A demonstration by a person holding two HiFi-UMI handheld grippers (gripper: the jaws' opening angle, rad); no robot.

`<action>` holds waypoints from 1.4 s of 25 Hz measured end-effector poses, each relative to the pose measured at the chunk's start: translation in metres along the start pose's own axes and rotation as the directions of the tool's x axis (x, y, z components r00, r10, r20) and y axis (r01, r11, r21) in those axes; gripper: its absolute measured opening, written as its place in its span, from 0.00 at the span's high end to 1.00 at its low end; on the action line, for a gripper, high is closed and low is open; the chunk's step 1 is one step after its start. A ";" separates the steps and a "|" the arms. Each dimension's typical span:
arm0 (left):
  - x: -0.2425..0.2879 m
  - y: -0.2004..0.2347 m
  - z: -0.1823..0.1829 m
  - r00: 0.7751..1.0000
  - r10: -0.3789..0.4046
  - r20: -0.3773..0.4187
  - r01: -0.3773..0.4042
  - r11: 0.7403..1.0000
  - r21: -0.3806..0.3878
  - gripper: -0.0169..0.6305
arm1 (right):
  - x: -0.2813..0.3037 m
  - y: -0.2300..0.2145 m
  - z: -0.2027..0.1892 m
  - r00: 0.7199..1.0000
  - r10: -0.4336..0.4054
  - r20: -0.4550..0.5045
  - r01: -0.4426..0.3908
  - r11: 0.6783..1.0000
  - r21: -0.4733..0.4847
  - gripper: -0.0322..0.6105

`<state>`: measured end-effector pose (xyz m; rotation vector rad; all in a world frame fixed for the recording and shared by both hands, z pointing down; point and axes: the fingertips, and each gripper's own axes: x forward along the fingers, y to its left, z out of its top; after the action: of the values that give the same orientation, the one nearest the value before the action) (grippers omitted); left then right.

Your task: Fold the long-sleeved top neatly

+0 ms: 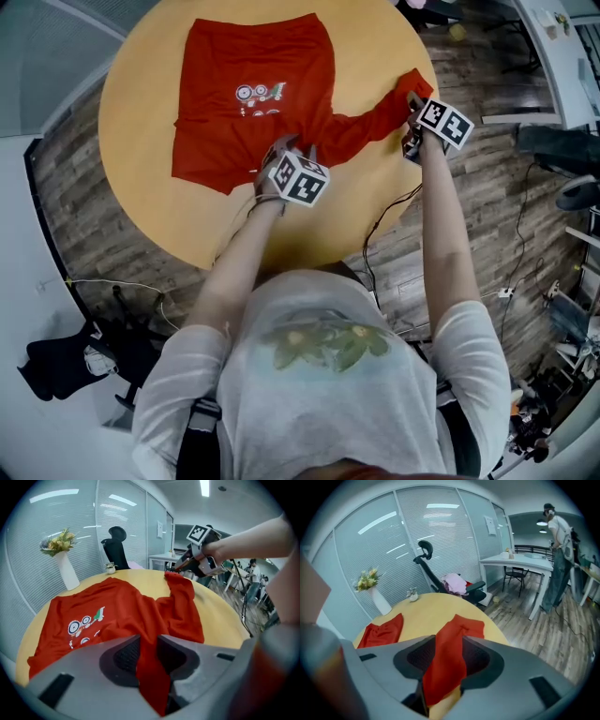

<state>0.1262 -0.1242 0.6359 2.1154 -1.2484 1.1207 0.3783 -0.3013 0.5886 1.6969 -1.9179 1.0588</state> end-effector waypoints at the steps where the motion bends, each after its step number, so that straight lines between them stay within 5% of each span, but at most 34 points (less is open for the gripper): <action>1: -0.001 0.004 0.001 1.000 0.012 0.005 -0.011 1.000 -0.026 0.83 | 0.002 -0.010 0.006 1.000 -0.023 0.013 0.022 0.999 0.041 0.68; 2: -0.004 0.009 0.003 1.000 0.018 0.019 -0.017 0.998 -0.064 0.92 | 0.004 -0.022 0.010 0.999 -0.047 0.022 0.045 0.995 0.086 0.68; 5: -0.030 0.017 0.026 0.993 -0.006 0.120 0.029 0.981 -0.190 0.94 | 0.016 -0.051 0.008 0.997 -0.080 0.005 0.077 0.978 0.194 0.68; 9: -0.067 -0.002 0.064 0.947 -0.142 0.288 0.212 0.950 -0.228 0.94 | 0.033 -0.064 -0.001 0.998 -0.051 -0.032 0.057 0.971 0.233 0.69; 11: -0.061 -0.016 0.058 0.943 -0.204 0.265 0.266 0.937 -0.227 0.94 | 0.040 -0.065 -0.006 0.998 -0.039 -0.043 0.048 0.971 0.235 0.70; 13: -0.045 -0.025 0.037 0.960 -0.225 0.164 0.257 0.944 -0.208 0.90 | 0.040 -0.064 -0.002 1.000 -0.019 -0.014 0.022 0.972 0.235 0.87; 16: -0.042 -0.028 0.019 0.971 -0.216 0.106 0.233 0.952 -0.200 0.86 | 0.020 -0.045 0.032 0.983 0.099 0.153 -0.131 0.967 0.217 0.91; 18: -0.047 -0.026 0.012 0.972 -0.204 0.115 0.224 0.951 -0.212 0.86 | -0.012 -0.020 0.065 0.919 0.240 0.314 -0.299 0.942 0.153 0.91; 19: -0.049 -0.023 0.009 0.973 -0.197 0.117 0.219 0.952 -0.216 0.86 | -0.033 -0.005 0.081 0.860 0.329 0.391 -0.394 0.914 0.099 0.91; 22: -0.056 -0.015 0.004 0.975 -0.185 0.127 0.211 0.948 -0.238 0.86 | -0.098 0.038 0.117 0.619 0.595 0.512 -0.657 0.750 -0.078 0.91; 24: -0.061 -0.010 0.006 0.974 -0.175 0.145 0.207 0.945 -0.252 0.86 | -0.130 0.062 0.122 0.502 0.709 0.495 -0.755 0.639 -0.149 0.91; 25: -0.064 -0.007 0.008 0.974 -0.168 0.154 0.203 0.945 -0.256 0.86 | -0.139 0.071 0.119 0.483 0.741 0.467 -0.770 0.613 -0.177 0.91; 29: -0.076 0.001 0.019 0.970 -0.144 0.198 0.195 0.943 -0.269 0.86 | -0.154 0.100 0.090 0.509 0.808 0.297 -0.749 0.586 -0.310 0.91; 35: -0.092 0.013 0.026 0.962 -0.124 0.245 0.186 0.950 -0.250 0.86 | -0.172 0.153 0.033 0.485 0.874 -0.019 -0.789 0.428 -0.442 0.91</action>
<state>0.1019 -0.1015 0.5454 2.1277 -1.2271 0.6138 0.2739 -0.2090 0.4019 0.5295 -2.9970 0.6391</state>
